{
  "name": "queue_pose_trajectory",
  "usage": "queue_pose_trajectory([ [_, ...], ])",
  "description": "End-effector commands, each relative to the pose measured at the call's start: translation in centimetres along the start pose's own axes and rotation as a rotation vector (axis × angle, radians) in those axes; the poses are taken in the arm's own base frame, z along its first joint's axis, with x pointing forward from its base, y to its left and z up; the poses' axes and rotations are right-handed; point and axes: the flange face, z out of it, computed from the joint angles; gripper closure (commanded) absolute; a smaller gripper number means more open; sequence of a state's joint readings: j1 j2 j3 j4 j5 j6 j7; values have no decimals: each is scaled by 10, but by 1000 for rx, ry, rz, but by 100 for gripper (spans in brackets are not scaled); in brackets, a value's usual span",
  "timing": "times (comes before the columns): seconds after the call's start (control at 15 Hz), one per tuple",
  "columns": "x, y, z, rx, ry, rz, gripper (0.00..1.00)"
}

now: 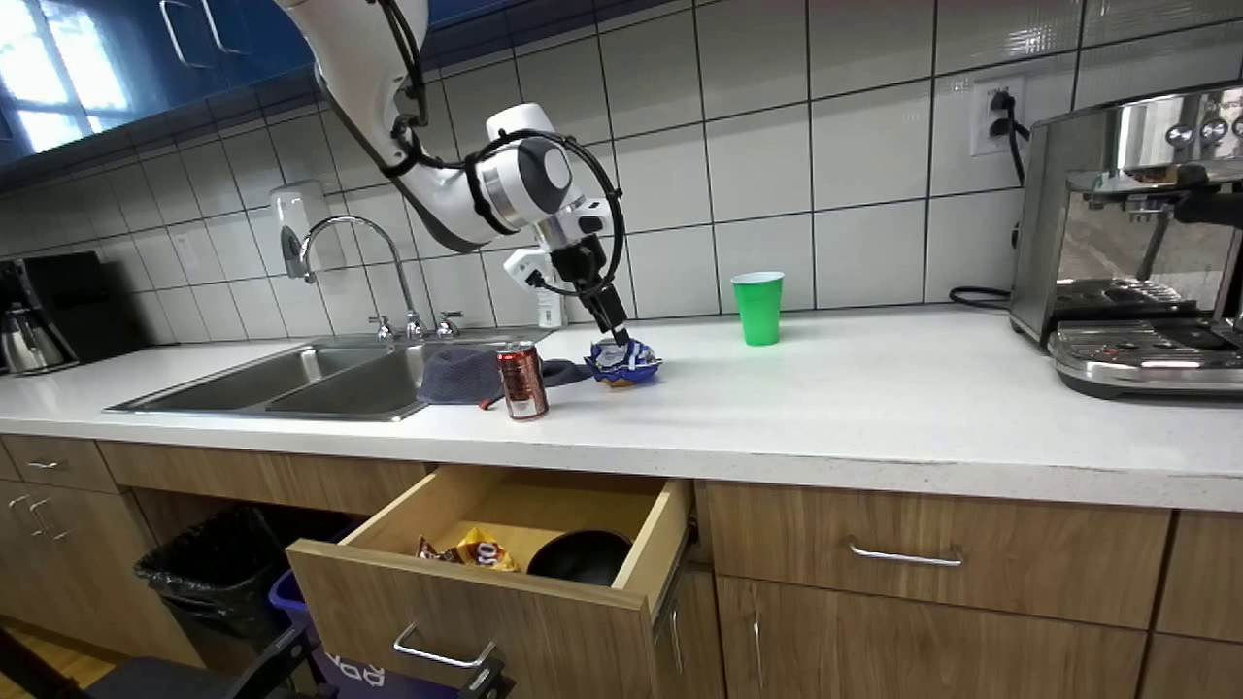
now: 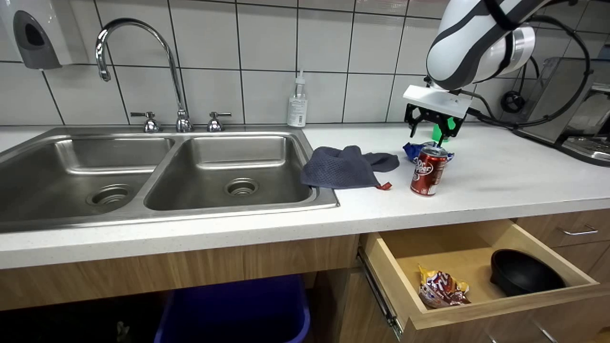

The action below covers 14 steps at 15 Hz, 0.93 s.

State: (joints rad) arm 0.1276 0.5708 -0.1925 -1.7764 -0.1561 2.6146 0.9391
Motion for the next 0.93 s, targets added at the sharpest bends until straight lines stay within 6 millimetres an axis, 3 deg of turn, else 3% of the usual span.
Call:
queue_pose_trajectory([
  [0.0,7,-8,-1,-14,-4,26,51],
  [0.27,8,-9,-1,-17,-6,20,82],
  [0.47,4,-9,3,-24,-17,19,100],
  [0.87,-1,-7,5,-36,-25,16,100],
])
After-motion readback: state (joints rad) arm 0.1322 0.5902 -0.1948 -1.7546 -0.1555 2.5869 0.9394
